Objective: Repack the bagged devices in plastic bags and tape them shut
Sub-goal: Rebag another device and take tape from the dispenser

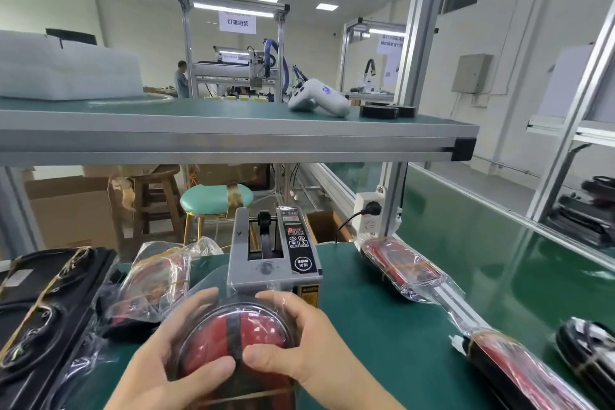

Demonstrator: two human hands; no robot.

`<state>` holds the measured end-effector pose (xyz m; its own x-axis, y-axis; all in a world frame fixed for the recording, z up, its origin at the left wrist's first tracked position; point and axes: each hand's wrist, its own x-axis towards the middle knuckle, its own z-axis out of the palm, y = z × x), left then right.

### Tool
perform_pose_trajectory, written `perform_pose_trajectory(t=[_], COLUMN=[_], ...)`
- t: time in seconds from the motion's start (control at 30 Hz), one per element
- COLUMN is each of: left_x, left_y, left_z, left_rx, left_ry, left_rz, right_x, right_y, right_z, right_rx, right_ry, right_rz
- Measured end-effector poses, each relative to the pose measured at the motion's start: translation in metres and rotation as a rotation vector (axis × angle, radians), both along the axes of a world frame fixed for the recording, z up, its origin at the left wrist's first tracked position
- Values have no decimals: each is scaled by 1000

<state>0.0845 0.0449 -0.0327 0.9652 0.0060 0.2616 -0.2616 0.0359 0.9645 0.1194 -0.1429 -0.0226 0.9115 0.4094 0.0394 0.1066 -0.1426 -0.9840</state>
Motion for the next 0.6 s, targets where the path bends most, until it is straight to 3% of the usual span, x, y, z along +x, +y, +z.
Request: perform_pose_trajectory(t=[0.23,0.33,0.43,0.6], left_x=[-4,-7,-9,-23], left_y=[1,-1,-2,-6], left_z=[6,7,10,10], left_rx=[-30,-21,91,-29], left_ry=[-79,-151,-232,-146], left_rz=[-80,-78,-97,-79], right_x=[-7,-8,-13,-34], right_y=[-5,-6,-9,-23], right_z=[7,14,19,3], right_rx=[40,121,167,-60], right_ry=[12,-84,-291,-897], right_rz=[66,40,-24,-110])
